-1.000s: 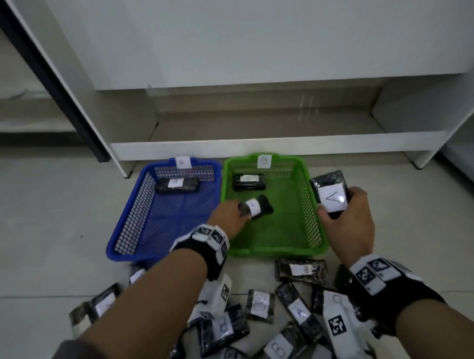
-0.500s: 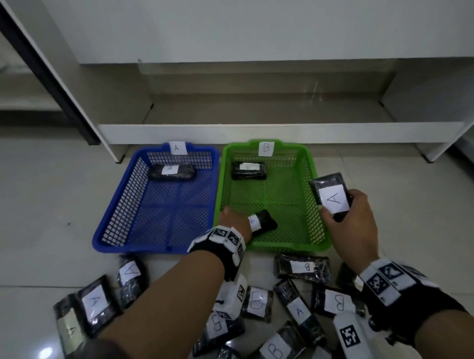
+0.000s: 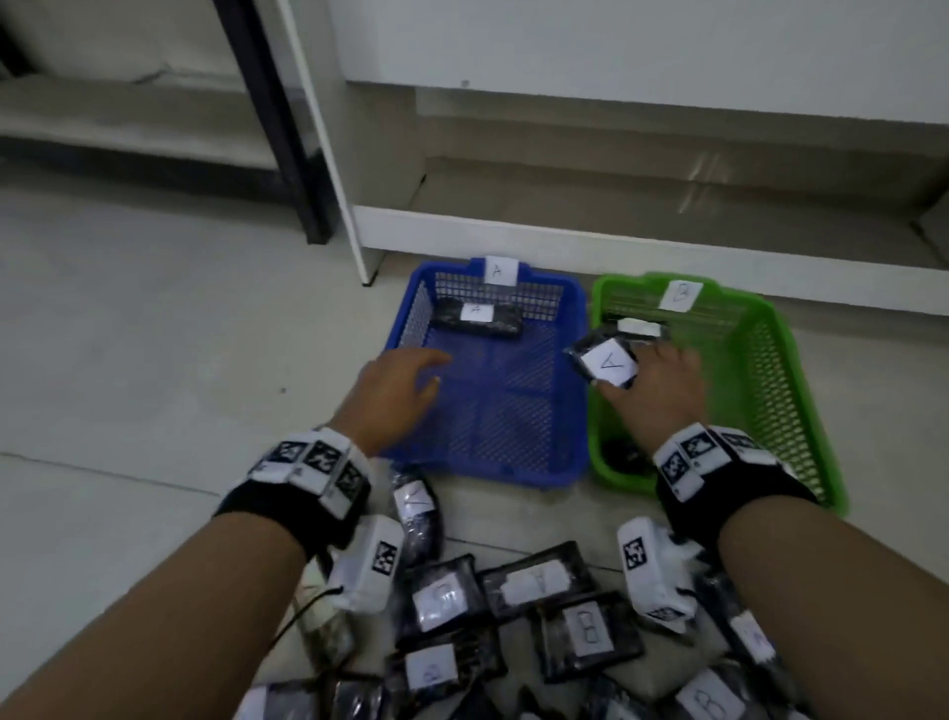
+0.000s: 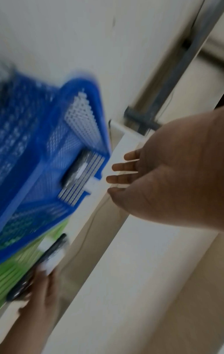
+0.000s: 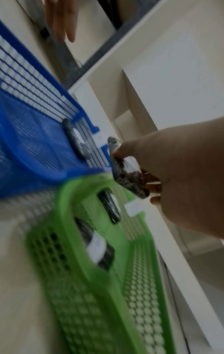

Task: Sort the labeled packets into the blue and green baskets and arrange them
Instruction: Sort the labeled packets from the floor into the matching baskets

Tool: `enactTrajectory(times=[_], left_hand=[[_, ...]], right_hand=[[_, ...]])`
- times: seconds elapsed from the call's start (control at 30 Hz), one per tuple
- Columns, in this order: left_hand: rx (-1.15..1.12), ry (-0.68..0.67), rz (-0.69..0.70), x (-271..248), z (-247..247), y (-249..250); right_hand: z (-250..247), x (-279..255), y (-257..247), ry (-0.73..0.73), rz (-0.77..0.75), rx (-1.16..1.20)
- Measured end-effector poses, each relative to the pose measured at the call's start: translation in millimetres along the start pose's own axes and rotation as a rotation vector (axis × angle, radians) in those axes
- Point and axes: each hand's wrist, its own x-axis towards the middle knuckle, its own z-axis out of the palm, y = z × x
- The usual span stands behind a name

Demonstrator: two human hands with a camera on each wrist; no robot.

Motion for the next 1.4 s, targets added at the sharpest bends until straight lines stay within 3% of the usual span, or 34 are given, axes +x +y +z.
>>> enactTrajectory(times=[0.13,0.27,0.43,0.6,0.67,0.8,0.87,0.93,1.03,1.13,1.23,1.4], left_hand=[[0.083,0.090,-0.157,-40,-38,-93],[0.068,0.076,-0.285,-80,-39,-150],[-0.002,-0.172,-0.295,-106,-10,-160],[0.075,-0.491,-0.242,-107,15,-148],[0.161,-0.594,-0.207,-106,22,-141],[0.266,-0.601,-0.182,-100,30,-131],[0.262,-0.571,-0.209,-98,32,-126],[0.218,-0.540,-0.244,-98,31,-123],[0.076,-0.551,-0.305,-100,26,-120],[-0.095,-0.521,-0.359,-102,17,-118],[-0.242,-0.408,-0.431,-100,1,-116],[-0.490,-0.315,-0.552,-100,-26,-107]], right_hand=[[39,-12,-73,-0.147,-0.139,0.001],[63,-13,-109,-0.395,-0.111,-0.010],[81,-11,-113,-0.600,-0.102,-0.169],[71,-14,-112,-0.656,-0.007,-0.050],[61,-23,-116,-0.505,0.010,0.090],[45,-80,-145,0.196,-0.042,0.409],[44,-122,-166,0.286,-0.050,0.585],[58,-156,-177,0.197,-0.066,0.640],[93,-183,-174,0.036,-0.087,0.427],[114,-190,-168,-0.158,0.020,0.183],[123,-188,-163,-0.339,0.117,0.122],[124,-174,-162,-0.414,0.152,0.174]])
